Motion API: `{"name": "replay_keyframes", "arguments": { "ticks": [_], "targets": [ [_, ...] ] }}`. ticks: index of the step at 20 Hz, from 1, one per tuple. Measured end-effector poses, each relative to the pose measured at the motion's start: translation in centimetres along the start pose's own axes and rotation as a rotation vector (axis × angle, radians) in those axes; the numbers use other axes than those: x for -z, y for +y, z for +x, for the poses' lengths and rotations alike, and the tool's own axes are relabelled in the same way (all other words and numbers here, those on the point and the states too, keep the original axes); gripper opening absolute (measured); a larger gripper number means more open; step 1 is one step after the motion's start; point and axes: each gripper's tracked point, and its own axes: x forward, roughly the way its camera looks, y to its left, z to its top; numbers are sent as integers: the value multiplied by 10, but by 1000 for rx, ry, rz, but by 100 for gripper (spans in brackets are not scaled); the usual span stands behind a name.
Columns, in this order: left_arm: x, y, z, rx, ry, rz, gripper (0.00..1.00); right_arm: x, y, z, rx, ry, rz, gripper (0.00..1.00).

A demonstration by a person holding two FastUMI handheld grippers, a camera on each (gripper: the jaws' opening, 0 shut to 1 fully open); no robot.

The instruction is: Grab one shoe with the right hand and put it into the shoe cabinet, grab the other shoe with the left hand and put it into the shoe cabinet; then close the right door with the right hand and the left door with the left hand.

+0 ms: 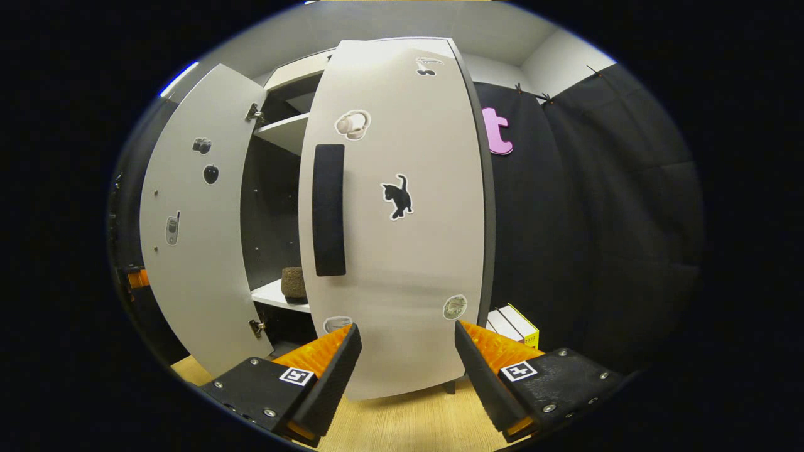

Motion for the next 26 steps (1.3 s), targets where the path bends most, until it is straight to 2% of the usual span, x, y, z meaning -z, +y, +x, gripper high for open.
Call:
{"name": "replay_keyframes", "arguments": {
  "ticks": [4,9,10,21,23,26],
  "targets": [
    [2,-4,-4,-9,8,3,96,-1,-17,-6,39,-8,42,92],
    [1,-14,-6,-18,8,22,96,5,-26,-7,24,11,65,92],
    [1,-19,-5,-13,10,16,94,4,-27,-8,21,6,68,92],
    [9,-90,3,110,24,3,94,-9,-54,-25,34,-36,28,92],
    [10,-97,7,113,26,14,94,-9,-60,-29,37,-37,29,92],
    [10,-96,20,96,27,15,99,-10,-67,-32,34,-36,23,92]
  ]
}}
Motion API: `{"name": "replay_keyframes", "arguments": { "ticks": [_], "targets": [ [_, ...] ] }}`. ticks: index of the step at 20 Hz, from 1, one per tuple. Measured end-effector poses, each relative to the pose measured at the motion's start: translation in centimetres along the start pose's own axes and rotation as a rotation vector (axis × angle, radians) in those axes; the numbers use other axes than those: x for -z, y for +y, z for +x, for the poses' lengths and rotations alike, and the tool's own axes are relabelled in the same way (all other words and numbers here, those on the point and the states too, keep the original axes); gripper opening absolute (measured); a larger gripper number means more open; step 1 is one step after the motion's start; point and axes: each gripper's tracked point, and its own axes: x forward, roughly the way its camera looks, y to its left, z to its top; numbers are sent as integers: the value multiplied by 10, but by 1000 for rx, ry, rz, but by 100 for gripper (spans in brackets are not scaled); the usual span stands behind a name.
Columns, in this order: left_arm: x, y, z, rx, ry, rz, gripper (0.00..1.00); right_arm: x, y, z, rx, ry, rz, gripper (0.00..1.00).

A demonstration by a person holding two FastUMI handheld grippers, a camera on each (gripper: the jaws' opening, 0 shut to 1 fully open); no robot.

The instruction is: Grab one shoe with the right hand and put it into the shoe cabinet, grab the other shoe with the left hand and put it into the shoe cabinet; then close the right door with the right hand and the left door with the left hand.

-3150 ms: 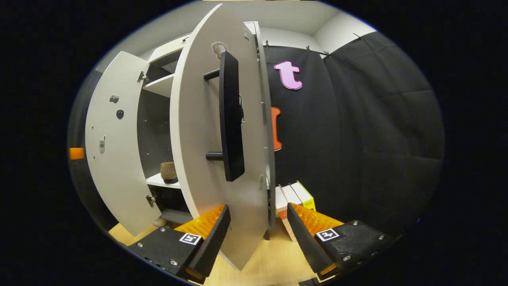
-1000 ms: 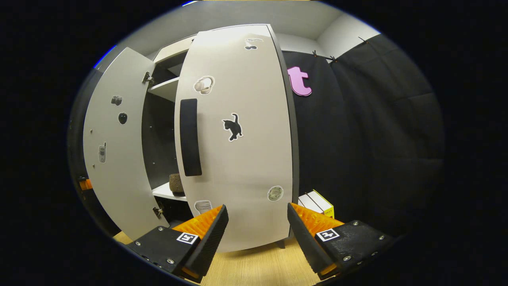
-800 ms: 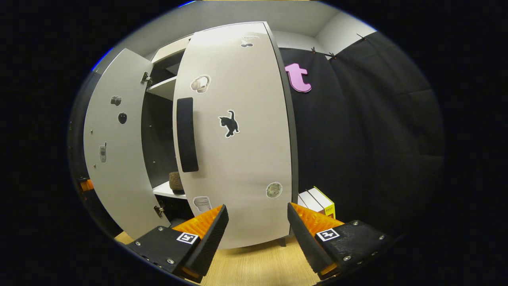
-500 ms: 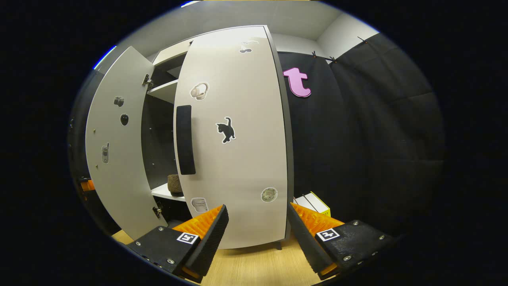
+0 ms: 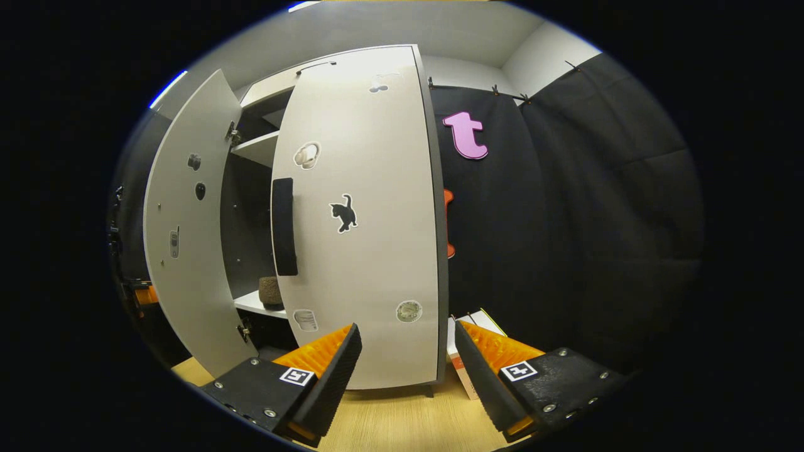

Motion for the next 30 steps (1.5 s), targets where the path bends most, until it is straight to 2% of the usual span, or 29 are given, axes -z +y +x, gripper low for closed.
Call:
{"name": "replay_keyframes", "arguments": {
  "ticks": [4,9,13,16,20,22,26,27,30],
  "targets": [
    [1,-12,5,26,8,-15,99,-1,-7,-3,2,-2,-12,92],
    [3,-40,17,54,-3,5,94,-1,-16,-4,5,3,-13,92],
    [11,-63,38,88,14,-20,94,-1,-26,-6,19,5,-32,92],
    [13,-78,54,88,19,-9,94,-1,-35,-7,31,5,-32,92],
    [10,-96,82,74,3,60,96,0,-44,-7,41,10,-21,92],
    [8,-101,87,70,-6,73,93,1,-48,-5,46,12,-18,92],
    [13,-102,96,60,8,24,93,3,-51,-1,50,22,-5,92],
    [14,-102,96,57,14,16,96,2,-51,0,51,21,-2,92],
    [12,-103,100,47,15,36,96,0,-50,5,49,23,14,92]
  ]
}}
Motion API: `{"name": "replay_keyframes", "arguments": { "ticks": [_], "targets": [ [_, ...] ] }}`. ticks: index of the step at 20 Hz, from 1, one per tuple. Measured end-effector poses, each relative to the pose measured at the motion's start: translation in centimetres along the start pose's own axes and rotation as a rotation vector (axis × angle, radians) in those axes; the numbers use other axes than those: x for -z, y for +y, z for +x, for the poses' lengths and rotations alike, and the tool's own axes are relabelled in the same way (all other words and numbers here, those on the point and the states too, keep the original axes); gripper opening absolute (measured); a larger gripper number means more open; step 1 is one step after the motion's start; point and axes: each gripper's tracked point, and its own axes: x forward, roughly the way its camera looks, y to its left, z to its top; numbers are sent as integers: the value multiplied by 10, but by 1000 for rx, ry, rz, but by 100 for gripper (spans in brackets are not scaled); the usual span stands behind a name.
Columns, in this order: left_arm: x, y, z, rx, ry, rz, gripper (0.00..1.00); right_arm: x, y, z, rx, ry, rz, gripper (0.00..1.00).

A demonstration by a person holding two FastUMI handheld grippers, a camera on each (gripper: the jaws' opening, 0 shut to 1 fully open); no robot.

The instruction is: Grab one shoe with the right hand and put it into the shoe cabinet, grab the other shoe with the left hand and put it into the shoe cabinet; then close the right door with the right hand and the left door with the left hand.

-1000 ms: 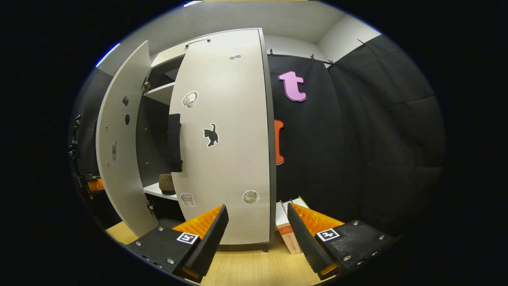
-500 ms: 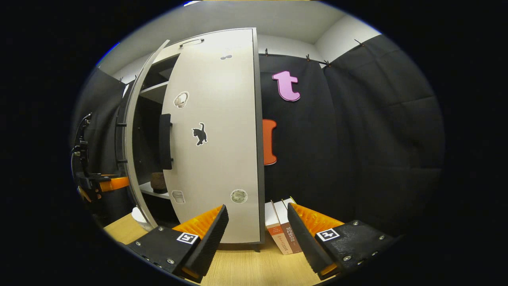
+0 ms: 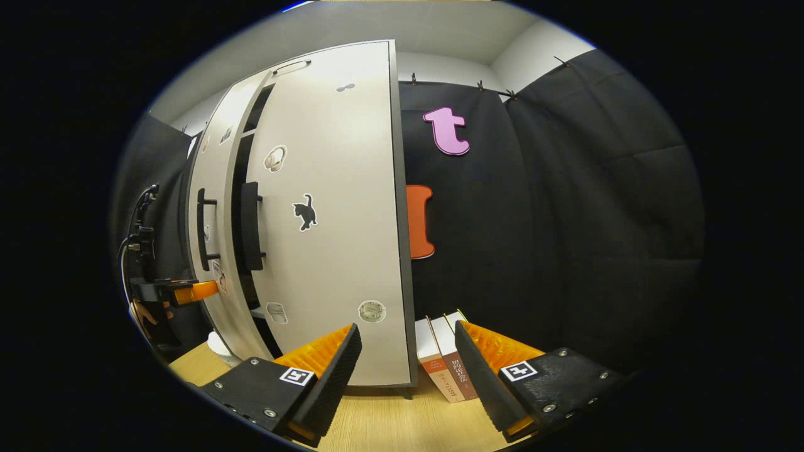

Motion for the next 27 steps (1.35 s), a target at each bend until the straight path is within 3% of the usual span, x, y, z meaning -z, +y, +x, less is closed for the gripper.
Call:
{"name": "replay_keyframes", "arguments": {
  "ticks": [9,18,27],
  "targets": [
    [-3,2,-11,-15,52,-44,95,-33,12,2,-11,-15,26,92],
    [-91,51,-124,-38,-66,-16,96,-117,33,-47,2,-104,-91,92],
    [-151,122,-229,-107,-169,-19,96,-164,68,-91,-21,-186,-87,92]
  ]
}}
